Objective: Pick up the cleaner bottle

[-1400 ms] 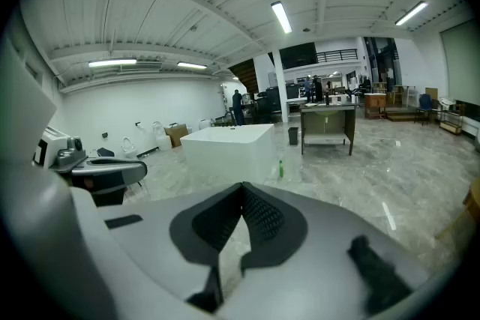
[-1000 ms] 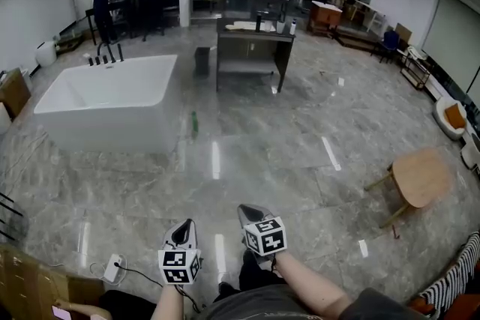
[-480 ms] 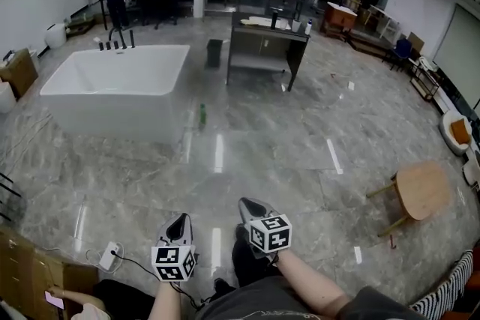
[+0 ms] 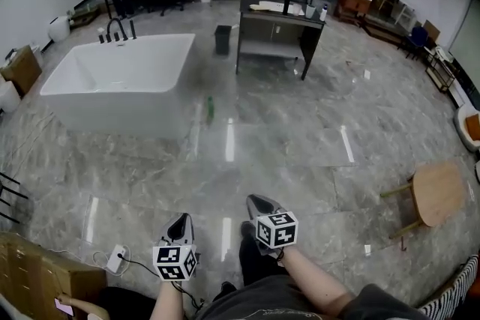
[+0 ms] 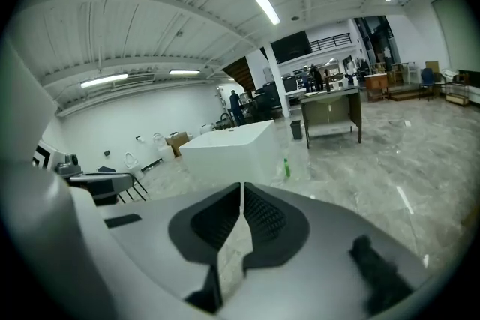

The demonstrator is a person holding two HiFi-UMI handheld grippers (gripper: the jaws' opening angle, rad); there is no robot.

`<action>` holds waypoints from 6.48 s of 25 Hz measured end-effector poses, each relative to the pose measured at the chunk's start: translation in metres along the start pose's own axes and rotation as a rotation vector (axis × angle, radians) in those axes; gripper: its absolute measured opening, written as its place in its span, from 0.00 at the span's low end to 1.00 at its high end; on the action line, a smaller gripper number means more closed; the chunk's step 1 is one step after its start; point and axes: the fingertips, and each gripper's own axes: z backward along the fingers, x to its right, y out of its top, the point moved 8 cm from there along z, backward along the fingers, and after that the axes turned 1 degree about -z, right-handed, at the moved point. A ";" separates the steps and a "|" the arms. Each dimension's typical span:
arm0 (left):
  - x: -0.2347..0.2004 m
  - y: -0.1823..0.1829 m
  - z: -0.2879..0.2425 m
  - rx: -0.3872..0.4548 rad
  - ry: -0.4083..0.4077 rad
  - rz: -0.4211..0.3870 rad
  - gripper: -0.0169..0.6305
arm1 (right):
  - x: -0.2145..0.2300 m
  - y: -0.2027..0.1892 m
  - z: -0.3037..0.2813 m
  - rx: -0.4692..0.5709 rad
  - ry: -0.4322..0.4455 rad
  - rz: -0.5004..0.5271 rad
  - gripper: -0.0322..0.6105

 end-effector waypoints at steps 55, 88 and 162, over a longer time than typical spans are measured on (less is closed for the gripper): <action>-0.288 0.220 -0.595 -0.101 -0.005 -0.141 0.05 | 0.216 0.272 -0.538 -0.049 -0.307 -0.037 0.10; -0.406 -0.058 -1.004 -0.279 0.050 0.049 0.05 | 0.441 0.060 -1.014 -0.289 -0.142 0.122 0.49; -0.399 0.230 -0.709 -0.053 0.038 0.211 0.05 | 0.214 0.363 -0.774 -0.028 0.298 -0.659 0.36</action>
